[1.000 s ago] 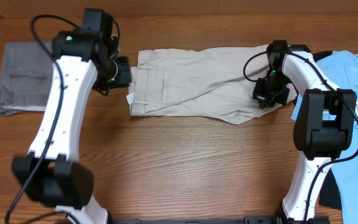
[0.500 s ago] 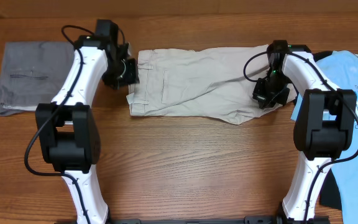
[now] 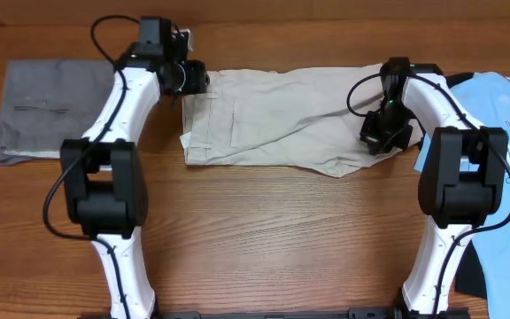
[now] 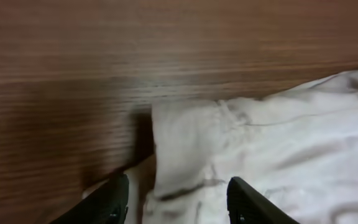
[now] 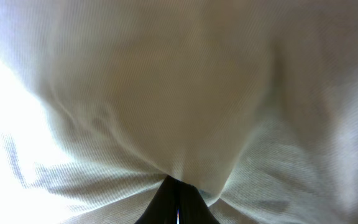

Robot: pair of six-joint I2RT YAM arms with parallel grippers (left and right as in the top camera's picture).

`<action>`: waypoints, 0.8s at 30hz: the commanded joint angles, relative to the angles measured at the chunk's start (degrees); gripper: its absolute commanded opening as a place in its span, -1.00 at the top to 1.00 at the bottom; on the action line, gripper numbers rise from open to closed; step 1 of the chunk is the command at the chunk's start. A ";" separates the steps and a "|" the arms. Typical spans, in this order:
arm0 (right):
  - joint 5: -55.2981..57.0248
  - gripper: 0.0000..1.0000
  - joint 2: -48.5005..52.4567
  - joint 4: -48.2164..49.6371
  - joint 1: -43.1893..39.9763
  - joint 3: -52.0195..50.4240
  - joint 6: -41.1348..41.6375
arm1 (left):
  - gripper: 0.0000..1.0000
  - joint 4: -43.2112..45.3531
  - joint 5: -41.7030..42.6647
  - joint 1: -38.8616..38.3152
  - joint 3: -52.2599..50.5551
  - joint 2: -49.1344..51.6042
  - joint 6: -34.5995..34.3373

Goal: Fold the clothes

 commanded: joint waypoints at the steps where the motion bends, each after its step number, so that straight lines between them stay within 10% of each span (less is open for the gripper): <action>1: 2.01 0.90 4.24 1.66 -0.52 -2.86 -0.09 | -0.09 1.07 0.04 -0.09 0.15 4.57 1.49; 5: 1.99 0.90 4.24 1.86 -0.52 -2.86 -0.09 | 0.05 2.67 0.26 -0.09 0.17 6.25 1.46; 9: 1.99 0.90 4.24 2.03 -0.52 -2.86 -0.09 | 0.88 3.39 0.20 0.59 1.18 5.07 0.28; 24: 1.99 0.90 4.24 2.23 -0.52 -2.86 -0.07 | 0.92 1.88 -1.64 6.60 1.40 2.14 -4.63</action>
